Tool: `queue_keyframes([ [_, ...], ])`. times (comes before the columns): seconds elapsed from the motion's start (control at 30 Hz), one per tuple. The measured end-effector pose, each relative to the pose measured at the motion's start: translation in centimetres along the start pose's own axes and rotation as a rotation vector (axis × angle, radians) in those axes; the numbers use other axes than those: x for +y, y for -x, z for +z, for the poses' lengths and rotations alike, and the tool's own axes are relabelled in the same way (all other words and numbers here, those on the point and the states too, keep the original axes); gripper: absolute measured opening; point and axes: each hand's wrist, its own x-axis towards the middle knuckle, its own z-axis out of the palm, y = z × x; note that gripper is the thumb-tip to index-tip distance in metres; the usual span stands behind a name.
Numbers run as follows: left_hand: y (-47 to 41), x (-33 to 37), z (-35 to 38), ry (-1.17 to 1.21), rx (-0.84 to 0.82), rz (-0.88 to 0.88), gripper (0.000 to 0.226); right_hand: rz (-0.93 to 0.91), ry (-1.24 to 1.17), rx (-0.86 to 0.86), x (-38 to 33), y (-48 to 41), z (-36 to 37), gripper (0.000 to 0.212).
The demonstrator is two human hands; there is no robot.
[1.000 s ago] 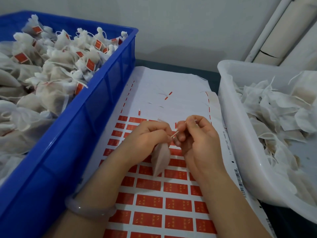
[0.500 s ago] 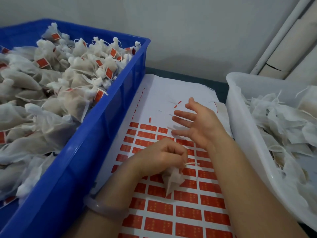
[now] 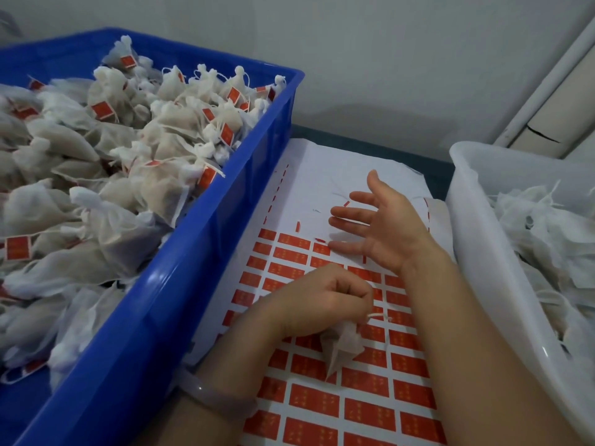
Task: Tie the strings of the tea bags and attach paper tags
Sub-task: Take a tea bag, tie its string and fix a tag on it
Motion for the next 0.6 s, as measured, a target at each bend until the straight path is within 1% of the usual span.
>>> queue_keyframes([
  [0.2,-0.1,-0.1,0.0,-0.03,0.026,-0.01,0.02,-0.053,0.037,0.002,1.0,-0.1,-0.1,0.037],
  [0.4,-0.2,-0.2,0.0,-0.033,0.029,-0.006,0.02,-0.05,-0.026,-0.015,1.2,0.0,-0.3,0.033],
  [0.43,-0.2,-0.2,0.1,-0.041,0.03,-0.004,0.021,-0.068,0.004,-0.005,1.3,-0.1,-0.4,0.03],
  [0.5,-0.2,-0.2,0.1,-0.055,0.03,-0.003,0.021,-0.123,0.156,0.02,1.5,0.0,-0.6,0.027],
  [0.6,-0.1,-0.1,0.3,-0.058,0.028,-0.004,0.022,-0.179,0.401,0.036,1.6,0.2,-0.7,0.035],
])
